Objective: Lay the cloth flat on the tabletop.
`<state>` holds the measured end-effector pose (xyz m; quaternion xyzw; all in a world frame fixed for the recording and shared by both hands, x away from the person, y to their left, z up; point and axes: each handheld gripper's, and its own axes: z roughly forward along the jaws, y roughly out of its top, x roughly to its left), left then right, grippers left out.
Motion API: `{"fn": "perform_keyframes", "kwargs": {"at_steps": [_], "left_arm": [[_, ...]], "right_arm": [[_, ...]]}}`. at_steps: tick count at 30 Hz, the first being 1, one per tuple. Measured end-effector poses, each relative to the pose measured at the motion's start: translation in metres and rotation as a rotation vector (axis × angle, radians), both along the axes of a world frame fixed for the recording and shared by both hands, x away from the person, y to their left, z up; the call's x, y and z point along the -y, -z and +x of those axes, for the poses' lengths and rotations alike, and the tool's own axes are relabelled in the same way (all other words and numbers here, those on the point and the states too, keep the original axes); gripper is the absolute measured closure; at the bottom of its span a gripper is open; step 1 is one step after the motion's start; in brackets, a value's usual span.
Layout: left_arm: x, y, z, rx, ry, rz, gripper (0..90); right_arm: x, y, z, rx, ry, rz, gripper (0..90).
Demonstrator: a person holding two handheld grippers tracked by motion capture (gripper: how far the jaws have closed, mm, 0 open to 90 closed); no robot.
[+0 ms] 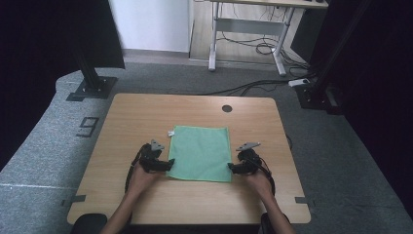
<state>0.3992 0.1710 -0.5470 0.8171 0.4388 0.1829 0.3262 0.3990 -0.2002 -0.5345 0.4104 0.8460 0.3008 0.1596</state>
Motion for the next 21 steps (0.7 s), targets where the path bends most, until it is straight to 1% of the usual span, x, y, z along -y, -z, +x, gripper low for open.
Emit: {"fn": "perform_keyframes", "kwargs": {"at_steps": [1,3,4,7,10,12,14,17,21], "left_arm": [[0.000,0.000,-0.001,0.006,-0.001,0.006,13.9],[0.000,0.000,0.000,0.009,-0.002,0.012,13.6],[0.000,0.000,0.000,0.007,-0.004,0.009,13.6],[-0.002,0.000,0.001,0.004,-0.007,0.001,13.1],[-0.002,0.000,0.001,0.012,-0.001,0.008,13.3],[-0.003,-0.003,0.000,0.022,0.010,0.014,13.9],[-0.005,-0.007,-0.003,0.025,0.025,-0.004,13.9],[-0.010,-0.016,-0.010,0.027,0.051,-0.028,13.9],[-0.017,-0.021,-0.021,0.017,0.083,-0.019,13.8]], "right_arm": [[0.000,0.003,0.000,0.000,0.003,-0.004,30.5],[0.002,0.005,0.001,-0.005,0.018,0.027,30.4],[0.003,0.005,0.002,-0.003,0.023,0.033,30.3],[0.003,0.006,0.005,-0.002,0.027,0.042,30.3],[0.004,0.007,0.005,-0.005,0.028,0.051,30.1],[0.004,0.006,0.004,0.001,0.025,0.045,30.3],[0.005,0.004,0.002,0.011,0.011,0.044,30.3],[0.010,0.001,-0.002,0.019,0.011,0.079,29.6],[0.018,-0.005,-0.010,0.034,0.013,0.099,26.1]]}}
